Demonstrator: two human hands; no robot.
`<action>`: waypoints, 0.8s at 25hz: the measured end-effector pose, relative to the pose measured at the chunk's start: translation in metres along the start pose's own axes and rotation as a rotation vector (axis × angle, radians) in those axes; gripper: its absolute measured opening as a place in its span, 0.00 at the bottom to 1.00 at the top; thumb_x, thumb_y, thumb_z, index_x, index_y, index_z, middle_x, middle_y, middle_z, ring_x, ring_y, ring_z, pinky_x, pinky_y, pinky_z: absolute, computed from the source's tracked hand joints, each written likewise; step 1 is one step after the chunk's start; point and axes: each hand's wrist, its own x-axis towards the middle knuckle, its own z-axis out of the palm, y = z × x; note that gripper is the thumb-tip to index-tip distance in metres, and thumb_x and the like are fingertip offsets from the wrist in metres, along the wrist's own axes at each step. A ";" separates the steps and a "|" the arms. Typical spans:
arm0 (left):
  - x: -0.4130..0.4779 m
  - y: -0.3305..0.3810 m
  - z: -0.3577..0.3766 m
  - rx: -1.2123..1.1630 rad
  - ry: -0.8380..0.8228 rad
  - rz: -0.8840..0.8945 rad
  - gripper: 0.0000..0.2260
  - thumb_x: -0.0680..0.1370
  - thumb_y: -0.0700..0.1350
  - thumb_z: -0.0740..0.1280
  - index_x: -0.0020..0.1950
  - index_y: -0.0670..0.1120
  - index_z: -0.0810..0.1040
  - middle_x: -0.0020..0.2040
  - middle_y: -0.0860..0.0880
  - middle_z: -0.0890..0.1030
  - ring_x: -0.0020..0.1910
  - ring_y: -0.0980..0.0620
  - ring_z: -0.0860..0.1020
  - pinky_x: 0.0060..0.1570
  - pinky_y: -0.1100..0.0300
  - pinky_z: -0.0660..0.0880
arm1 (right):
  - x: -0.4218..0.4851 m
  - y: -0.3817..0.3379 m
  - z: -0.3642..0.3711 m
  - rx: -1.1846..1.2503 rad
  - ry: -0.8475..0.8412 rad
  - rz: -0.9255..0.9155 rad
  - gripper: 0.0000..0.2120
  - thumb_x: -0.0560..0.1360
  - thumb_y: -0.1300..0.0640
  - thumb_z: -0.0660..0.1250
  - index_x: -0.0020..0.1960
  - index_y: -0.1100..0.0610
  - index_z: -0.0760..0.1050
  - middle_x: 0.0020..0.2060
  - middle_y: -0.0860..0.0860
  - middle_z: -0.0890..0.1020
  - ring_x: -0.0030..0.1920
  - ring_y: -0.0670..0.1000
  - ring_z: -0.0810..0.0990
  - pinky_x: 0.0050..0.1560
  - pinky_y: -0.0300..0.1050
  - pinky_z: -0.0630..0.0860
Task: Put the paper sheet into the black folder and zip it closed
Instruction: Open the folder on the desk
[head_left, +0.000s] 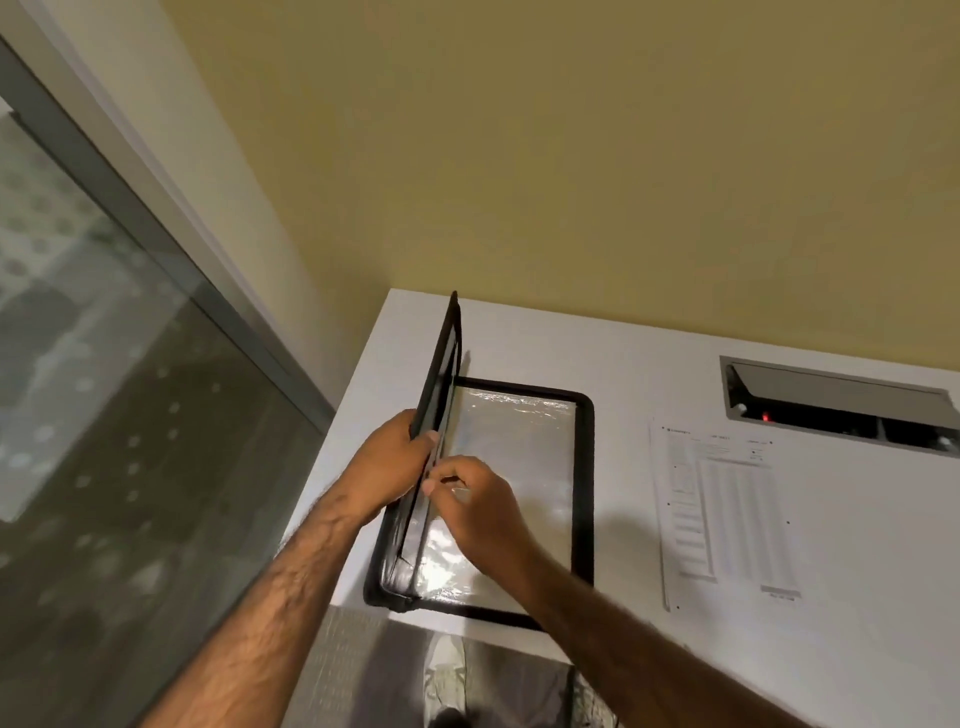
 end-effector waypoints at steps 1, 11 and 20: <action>0.003 -0.006 -0.002 -0.002 0.006 -0.016 0.11 0.84 0.50 0.60 0.64 0.49 0.75 0.54 0.51 0.82 0.52 0.50 0.80 0.45 0.59 0.73 | 0.000 0.019 -0.004 -0.070 0.020 0.050 0.10 0.76 0.48 0.65 0.54 0.50 0.78 0.51 0.41 0.78 0.48 0.41 0.77 0.48 0.32 0.71; 0.023 -0.064 -0.050 -0.638 -0.132 -0.249 0.10 0.82 0.46 0.66 0.60 0.44 0.81 0.54 0.39 0.86 0.46 0.44 0.87 0.39 0.54 0.84 | -0.034 0.178 -0.107 -0.505 0.139 0.443 0.22 0.77 0.50 0.66 0.69 0.55 0.71 0.66 0.53 0.73 0.64 0.56 0.74 0.62 0.52 0.76; 0.049 -0.100 -0.048 0.031 0.251 -0.159 0.15 0.82 0.52 0.65 0.56 0.41 0.80 0.44 0.43 0.86 0.42 0.44 0.85 0.41 0.52 0.80 | -0.038 0.193 -0.134 -0.609 0.118 0.448 0.18 0.78 0.55 0.64 0.66 0.56 0.72 0.72 0.53 0.66 0.69 0.56 0.69 0.64 0.52 0.74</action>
